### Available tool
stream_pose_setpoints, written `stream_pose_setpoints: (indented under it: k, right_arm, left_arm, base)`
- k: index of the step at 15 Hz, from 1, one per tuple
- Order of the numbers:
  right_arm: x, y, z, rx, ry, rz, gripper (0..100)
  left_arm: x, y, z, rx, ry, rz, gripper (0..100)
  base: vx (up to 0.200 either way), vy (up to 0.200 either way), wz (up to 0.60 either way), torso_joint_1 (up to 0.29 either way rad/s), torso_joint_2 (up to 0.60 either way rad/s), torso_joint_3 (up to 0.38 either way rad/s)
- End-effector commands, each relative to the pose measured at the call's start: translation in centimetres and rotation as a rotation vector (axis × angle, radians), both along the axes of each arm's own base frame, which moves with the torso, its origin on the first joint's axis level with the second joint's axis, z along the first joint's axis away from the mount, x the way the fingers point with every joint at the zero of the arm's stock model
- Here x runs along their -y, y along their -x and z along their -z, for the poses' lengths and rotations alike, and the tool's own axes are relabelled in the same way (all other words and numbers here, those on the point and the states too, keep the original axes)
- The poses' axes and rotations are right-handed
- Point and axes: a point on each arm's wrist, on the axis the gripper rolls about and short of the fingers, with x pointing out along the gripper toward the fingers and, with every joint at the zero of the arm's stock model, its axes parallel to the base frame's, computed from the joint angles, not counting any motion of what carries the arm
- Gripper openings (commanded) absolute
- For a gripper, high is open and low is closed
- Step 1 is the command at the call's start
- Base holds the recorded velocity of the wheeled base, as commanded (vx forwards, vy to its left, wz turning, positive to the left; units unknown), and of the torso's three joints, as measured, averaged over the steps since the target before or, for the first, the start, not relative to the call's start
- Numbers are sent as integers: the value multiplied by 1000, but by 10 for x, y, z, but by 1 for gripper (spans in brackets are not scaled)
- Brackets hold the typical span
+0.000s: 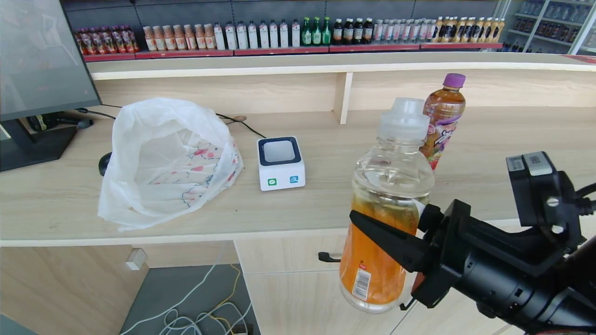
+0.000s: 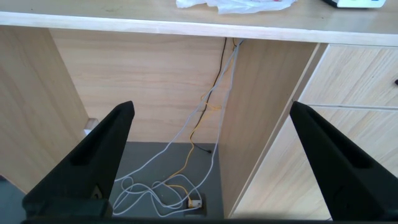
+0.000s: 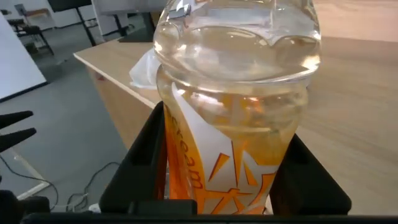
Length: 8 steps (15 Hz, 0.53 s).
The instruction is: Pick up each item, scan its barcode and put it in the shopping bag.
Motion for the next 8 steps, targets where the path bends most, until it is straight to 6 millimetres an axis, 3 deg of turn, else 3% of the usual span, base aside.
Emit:
stream_pose_setpoints:
  k: [1, 4, 8]
  right_arm:
    - [-1, -3, 1, 7, 12, 94, 0]
    - [2, -6, 0, 50, 59, 271, 0]
    - [1, -12, -17, 97, 29, 429, 0]
  left_arm:
    - [0, 0, 0, 1, 0, -1, 100]
    - [0, 0, 0, 1, -2, -1, 100]
    - [0, 0, 0, 1, -2, -1, 100]
  base:
    - [0, 0, 0, 0, 0, 0]
    - [0, 0, 0, 0, 0, 0]
    - [0, 0, 0, 0, 0, 0]
